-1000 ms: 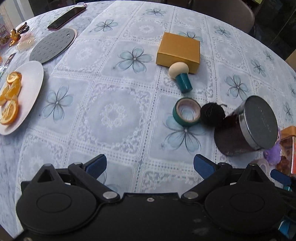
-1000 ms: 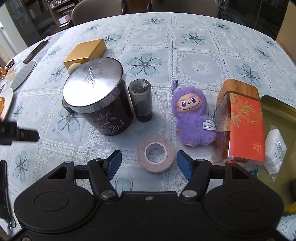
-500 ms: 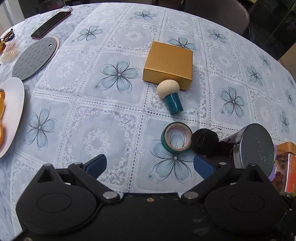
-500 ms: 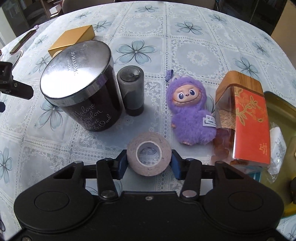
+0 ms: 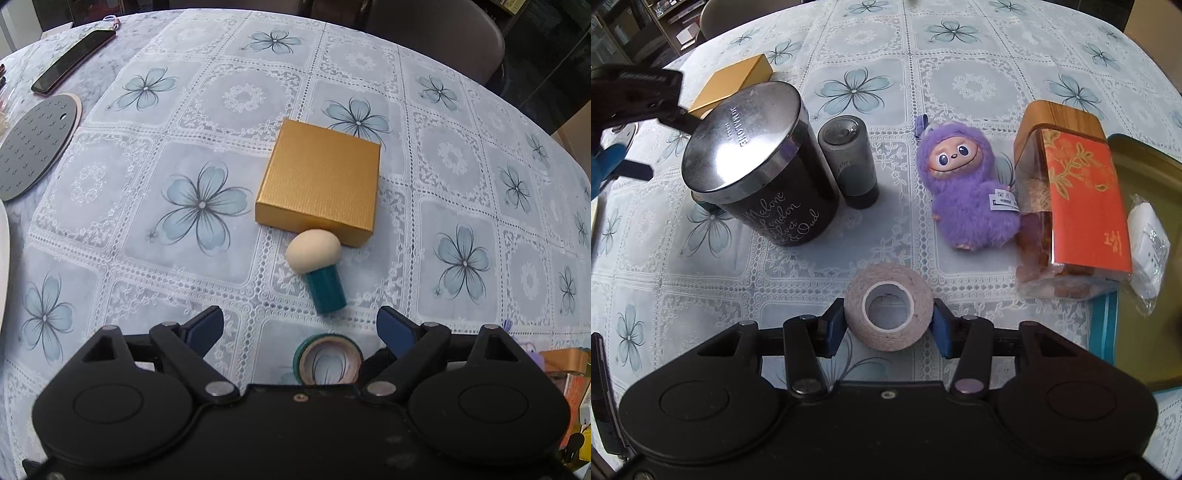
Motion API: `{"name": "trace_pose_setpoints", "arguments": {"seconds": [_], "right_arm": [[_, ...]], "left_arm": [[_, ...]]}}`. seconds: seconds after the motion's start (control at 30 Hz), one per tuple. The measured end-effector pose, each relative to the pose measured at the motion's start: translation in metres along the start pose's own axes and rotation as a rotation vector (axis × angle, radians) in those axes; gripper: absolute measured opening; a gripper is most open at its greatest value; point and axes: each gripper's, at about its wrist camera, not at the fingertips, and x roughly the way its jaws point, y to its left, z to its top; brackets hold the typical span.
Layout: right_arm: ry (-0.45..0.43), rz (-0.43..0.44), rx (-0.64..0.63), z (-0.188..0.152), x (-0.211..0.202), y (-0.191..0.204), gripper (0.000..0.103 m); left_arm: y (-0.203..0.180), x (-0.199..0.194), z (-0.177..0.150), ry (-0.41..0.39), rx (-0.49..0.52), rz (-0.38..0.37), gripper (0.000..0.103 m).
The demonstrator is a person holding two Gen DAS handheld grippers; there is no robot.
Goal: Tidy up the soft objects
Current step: 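Grasp the teal-handled mushroom sponge with the left tool while the right tool holds the tape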
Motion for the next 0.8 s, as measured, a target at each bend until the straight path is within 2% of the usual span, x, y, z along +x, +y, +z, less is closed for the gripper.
{"name": "trace_pose_setpoints", "arguments": {"seconds": [0.13,0.23,0.37,0.43,0.63,0.7,0.8], "right_arm": [[-0.013,-0.007,-0.009,0.003,-0.001,0.002,0.048],[-0.024,0.001,0.012,0.006,-0.002,0.002,0.048],[-0.029,0.005,0.023,0.008,-0.001,0.002,0.048],[-0.023,0.004,0.022,0.009,0.0,0.003,0.048],[-0.023,0.017,0.013,0.008,-0.003,0.008,0.048],[-0.025,0.025,0.008,0.009,-0.003,0.01,0.048],[-0.027,0.031,-0.008,0.009,-0.005,0.014,0.048]], "left_arm": [[-0.007,0.013,0.017,-0.01,0.009,0.018,0.084],[-0.007,0.027,0.027,0.012,0.003,0.022,0.076],[-0.005,0.041,0.03,0.048,0.001,-0.012,0.051],[-0.006,0.039,0.03,0.029,0.01,-0.027,0.042],[-0.003,0.039,0.027,0.082,0.012,-0.078,0.031],[0.0,0.036,0.024,0.085,0.005,-0.089,0.024],[0.008,0.029,0.018,0.086,-0.005,-0.097,0.022]]}}
